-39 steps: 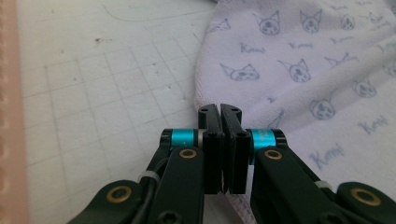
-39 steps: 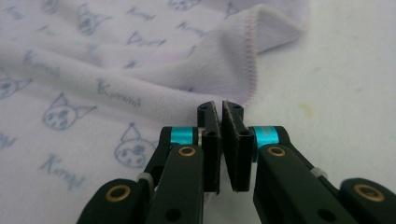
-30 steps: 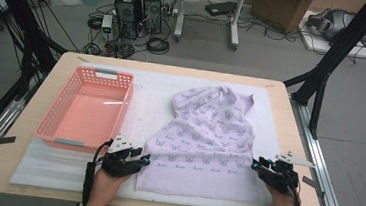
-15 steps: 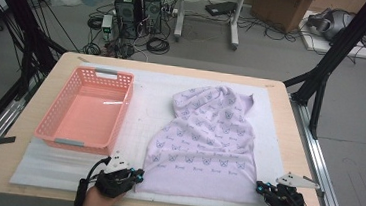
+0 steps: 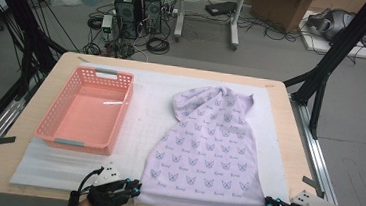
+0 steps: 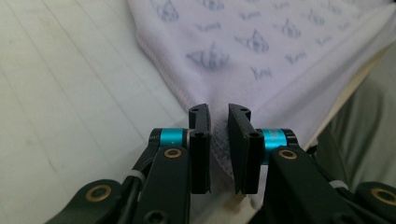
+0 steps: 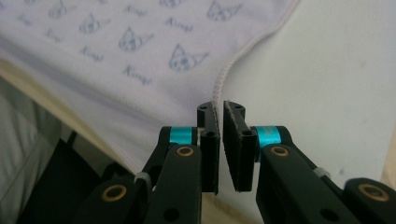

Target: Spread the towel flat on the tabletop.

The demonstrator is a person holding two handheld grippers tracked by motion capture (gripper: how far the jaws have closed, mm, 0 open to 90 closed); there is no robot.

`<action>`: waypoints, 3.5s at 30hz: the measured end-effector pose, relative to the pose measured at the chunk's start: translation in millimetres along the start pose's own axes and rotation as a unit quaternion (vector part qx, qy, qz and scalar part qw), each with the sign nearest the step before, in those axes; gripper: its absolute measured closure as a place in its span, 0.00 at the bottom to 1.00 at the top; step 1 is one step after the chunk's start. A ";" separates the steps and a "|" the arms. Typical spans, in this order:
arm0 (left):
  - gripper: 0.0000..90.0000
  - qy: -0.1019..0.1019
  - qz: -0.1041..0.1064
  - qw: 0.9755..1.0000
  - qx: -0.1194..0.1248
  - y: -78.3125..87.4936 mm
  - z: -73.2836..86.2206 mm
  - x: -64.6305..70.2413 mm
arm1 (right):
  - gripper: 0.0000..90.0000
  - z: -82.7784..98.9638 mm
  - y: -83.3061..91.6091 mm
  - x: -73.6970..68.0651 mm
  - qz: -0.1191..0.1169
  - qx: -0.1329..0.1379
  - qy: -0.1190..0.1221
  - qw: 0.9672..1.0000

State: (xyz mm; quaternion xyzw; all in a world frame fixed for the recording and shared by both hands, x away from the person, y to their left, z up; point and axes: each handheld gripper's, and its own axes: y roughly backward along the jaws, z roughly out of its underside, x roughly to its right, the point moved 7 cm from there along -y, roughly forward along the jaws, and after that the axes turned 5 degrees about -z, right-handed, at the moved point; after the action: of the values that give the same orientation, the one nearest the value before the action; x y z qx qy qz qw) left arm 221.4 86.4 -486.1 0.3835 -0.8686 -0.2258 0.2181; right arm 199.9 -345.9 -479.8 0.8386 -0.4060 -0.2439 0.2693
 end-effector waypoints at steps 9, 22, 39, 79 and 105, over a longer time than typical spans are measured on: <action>0.55 0.031 0.002 0.998 0.056 -4.7 -27.0 -12.8 | 0.62 -20.9 -9.6 9.9 0.026 0.029 -0.020 0.999; 0.97 -0.024 -0.095 0.995 -0.013 -52.3 -35.6 -21.7 | 0.97 -41.0 -60.1 13.3 0.053 0.000 0.004 0.999; 0.60 0.017 -0.057 0.998 0.006 -27.0 -16.4 -21.0 | 0.56 -31.7 -39.9 12.7 0.030 0.035 -0.038 0.998; 0.96 -0.033 -0.023 0.999 -0.015 -28.2 -8.1 3.8 | 1.00 -8.2 -29.4 -7.0 0.011 -0.032 0.002 0.999; 0.62 -0.033 0.005 0.999 0.001 -8.0 4.7 15.3 | 1.00 7.4 -7.4 -3.8 0.042 -0.049 0.000 0.998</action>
State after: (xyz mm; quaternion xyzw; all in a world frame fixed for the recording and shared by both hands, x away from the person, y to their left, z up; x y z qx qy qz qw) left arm 214.0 70.9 -491.1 0.3716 -0.8773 -0.2365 0.1906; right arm 197.2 -340.8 -489.3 0.8064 -0.4287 -0.2522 0.3199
